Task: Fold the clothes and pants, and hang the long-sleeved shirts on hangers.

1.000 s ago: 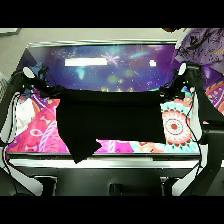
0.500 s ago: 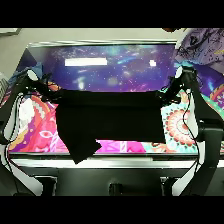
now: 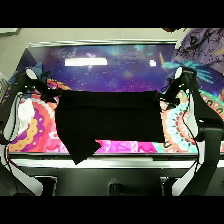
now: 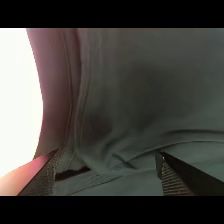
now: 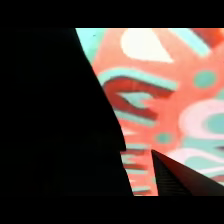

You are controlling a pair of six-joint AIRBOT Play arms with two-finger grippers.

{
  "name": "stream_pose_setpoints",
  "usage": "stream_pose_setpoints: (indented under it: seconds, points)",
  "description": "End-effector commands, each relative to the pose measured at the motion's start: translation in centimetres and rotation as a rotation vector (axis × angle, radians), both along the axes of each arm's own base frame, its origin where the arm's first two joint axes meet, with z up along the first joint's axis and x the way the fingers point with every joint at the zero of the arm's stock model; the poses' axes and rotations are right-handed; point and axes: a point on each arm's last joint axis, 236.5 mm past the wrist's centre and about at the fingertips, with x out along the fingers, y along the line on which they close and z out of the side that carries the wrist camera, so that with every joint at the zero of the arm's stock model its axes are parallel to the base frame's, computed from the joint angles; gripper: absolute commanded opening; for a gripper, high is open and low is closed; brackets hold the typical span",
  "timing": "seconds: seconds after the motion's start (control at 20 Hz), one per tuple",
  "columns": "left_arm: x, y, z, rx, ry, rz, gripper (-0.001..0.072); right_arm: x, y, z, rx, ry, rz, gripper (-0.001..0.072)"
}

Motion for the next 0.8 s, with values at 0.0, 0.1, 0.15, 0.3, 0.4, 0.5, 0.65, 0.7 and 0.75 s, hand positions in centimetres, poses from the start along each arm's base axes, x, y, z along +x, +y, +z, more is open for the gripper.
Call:
stream_pose_setpoints:
  seconds: [0.0,0.1,0.15,0.3,0.4,0.5,0.65,0.7,0.75]
  points:
    - [1.0,2.7,5.7,0.021,-0.119,0.054,0.0685,0.4,-1.2,3.4,0.02,-0.088,0.052,0.0686]
    - [-1.5,5.7,7.8,0.035,-0.112,0.106,0.0685,0.4,-1.9,6.3,0.143,-0.164,0.019,0.0685]
    - [-3.5,6.8,7.8,0.024,-0.086,0.144,0.0684,-0.3,-2.1,7.2,0.225,-0.185,-0.004,0.0681]
    - [-11.3,7.1,5.7,-0.068,-0.03,0.279,0.0684,-4.7,-2.4,6.9,0.392,-0.174,-0.1,0.0667]
    - [-16.8,5.1,3.6,-0.157,-0.012,0.38,0.0684,-7.8,-1.3,5.6,0.444,-0.162,-0.147,0.0666]
    - [-21.1,2.0,1.5,-0.239,0.018,0.425,0.0684,-10.3,0.3,4.6,0.46,-0.149,-0.159,0.0666]
    - [-25.9,-3.2,-0.6,-0.365,0.074,0.414,0.0684,-12.6,1.8,4.0,0.47,-0.14,-0.175,0.0666]
    - [-26.9,-4.3,-1.3,-0.386,0.095,0.41,0.0684,-13.0,1.9,4.2,0.469,-0.144,-0.174,0.0666]
    - [-27.8,-5.2,-1.9,-0.403,0.116,0.414,0.0683,-13.2,2.0,4.5,0.467,-0.152,-0.17,0.0666]
